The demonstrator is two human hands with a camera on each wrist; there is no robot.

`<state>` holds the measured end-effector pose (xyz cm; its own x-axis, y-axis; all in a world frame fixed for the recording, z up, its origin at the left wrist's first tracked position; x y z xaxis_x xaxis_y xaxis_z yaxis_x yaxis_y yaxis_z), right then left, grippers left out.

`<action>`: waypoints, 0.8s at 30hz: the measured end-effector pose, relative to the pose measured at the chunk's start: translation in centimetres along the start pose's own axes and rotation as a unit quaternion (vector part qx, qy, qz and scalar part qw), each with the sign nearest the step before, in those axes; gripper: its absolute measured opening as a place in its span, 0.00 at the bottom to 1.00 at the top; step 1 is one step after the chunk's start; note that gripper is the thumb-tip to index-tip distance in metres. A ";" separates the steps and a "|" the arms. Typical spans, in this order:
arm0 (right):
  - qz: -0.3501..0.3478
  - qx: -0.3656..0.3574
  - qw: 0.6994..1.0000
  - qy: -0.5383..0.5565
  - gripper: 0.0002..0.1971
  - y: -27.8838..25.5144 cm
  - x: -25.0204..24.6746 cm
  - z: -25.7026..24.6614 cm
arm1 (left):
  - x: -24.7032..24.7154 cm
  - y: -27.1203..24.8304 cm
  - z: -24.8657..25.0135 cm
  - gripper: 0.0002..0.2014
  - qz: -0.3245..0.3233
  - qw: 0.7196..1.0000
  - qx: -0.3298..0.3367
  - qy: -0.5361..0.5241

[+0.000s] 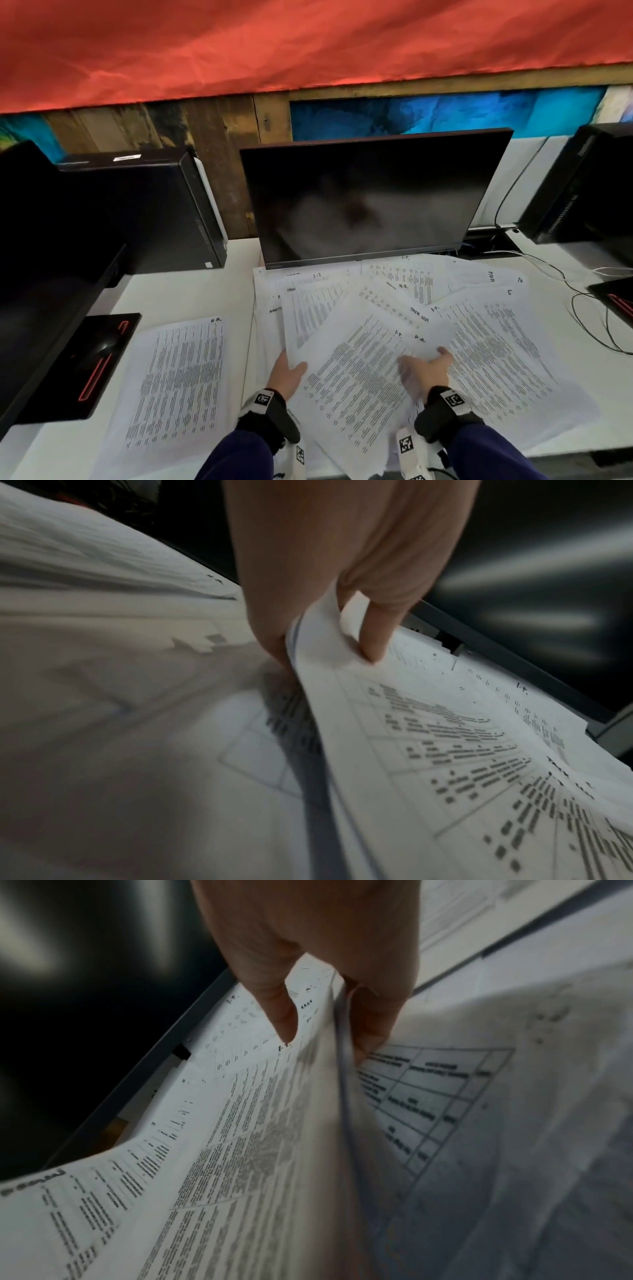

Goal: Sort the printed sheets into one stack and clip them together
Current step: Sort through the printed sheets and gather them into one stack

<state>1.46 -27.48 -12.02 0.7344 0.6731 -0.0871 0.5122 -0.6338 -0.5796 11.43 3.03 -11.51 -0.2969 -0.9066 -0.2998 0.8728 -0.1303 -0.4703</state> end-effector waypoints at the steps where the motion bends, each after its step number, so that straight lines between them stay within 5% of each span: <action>1: 0.025 -0.029 0.999 0.001 0.43 0.0 -0.8 -0.5 | -0.1 0.0 0.2 0.23 0.021 1.000 0.009 -0.004; 4: 0.043 -0.042 0.998 0.019 0.36 0.2 -1.9 -0.5 | -1.0 0.8 -0.5 0.21 0.056 0.998 0.007 -0.040; 10: 0.068 -0.091 0.978 -0.175 0.08 0.0 -2.6 -2.6 | -2.2 2.2 -1.9 0.19 0.000 0.999 -0.040 0.028; 16: 0.030 -0.101 0.984 -0.143 0.08 2.6 -2.5 -5.0 | -4.3 2.1 -0.8 0.20 0.007 0.994 -0.050 0.101; 21: -0.055 -0.047 0.976 -0.203 0.07 3.0 -0.4 -4.6 | -1.2 0.8 0.9 0.10 -0.061 0.993 -0.080 0.064; 24: -0.077 -0.023 0.981 -0.175 0.24 2.6 1.2 -3.7 | 2.4 0.8 2.2 0.19 -0.100 0.992 -0.064 0.050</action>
<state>5.34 -29.73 -10.69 0.4530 0.8466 -0.2794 0.6301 -0.5258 -0.5715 12.25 -0.09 -10.77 -0.5012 -0.8228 -0.2678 0.7382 -0.2452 -0.6284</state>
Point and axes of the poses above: each hand's wrist, its own y-axis towards the middle knuckle, its own x-axis out of the palm, z = x × y, the point moved 10 cm from there along y, towards the middle knuckle
